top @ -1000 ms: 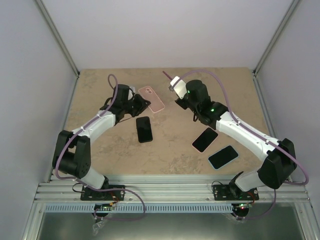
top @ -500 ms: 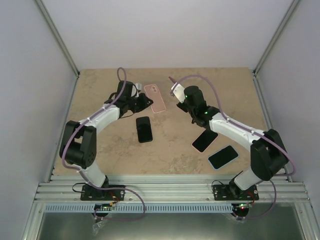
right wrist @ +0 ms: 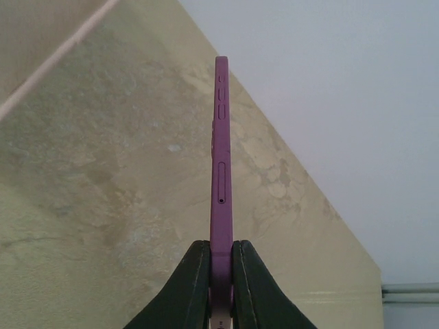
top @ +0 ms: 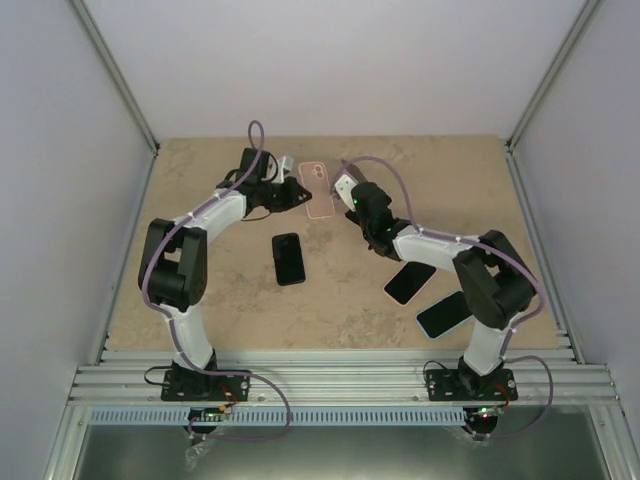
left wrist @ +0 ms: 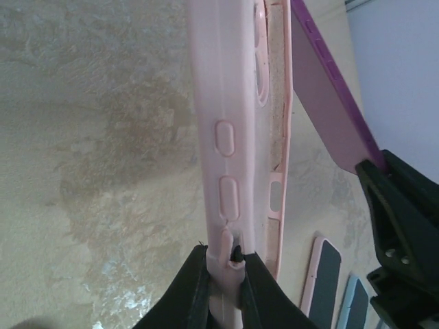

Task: Take the phone out of the phone case
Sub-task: Place the phone case at the center of the board.

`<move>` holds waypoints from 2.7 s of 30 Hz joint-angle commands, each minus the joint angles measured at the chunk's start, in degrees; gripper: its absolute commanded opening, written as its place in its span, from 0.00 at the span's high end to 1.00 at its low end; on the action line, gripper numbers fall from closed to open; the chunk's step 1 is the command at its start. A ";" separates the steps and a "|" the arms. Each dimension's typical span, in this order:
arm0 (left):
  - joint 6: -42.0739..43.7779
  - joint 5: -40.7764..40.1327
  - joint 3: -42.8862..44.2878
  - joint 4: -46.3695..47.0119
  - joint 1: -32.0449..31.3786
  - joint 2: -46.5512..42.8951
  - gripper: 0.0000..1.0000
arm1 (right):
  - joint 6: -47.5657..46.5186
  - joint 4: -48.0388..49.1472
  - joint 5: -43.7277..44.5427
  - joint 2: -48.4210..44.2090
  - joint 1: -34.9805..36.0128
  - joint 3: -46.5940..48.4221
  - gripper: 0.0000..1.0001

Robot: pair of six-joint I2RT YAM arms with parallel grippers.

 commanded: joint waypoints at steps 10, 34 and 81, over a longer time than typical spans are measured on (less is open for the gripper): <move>2.63 0.17 3.66 -3.39 0.17 6.13 1.00 | -0.87 10.50 5.27 9.61 1.98 3.74 0.99; 2.54 -5.84 2.19 -6.87 0.17 5.05 1.00 | 12.03 -4.93 6.46 4.89 6.44 1.97 1.00; -0.89 0.54 -4.31 -2.19 0.15 5.44 1.00 | 28.01 -25.61 -23.17 0.50 0.71 6.88 0.33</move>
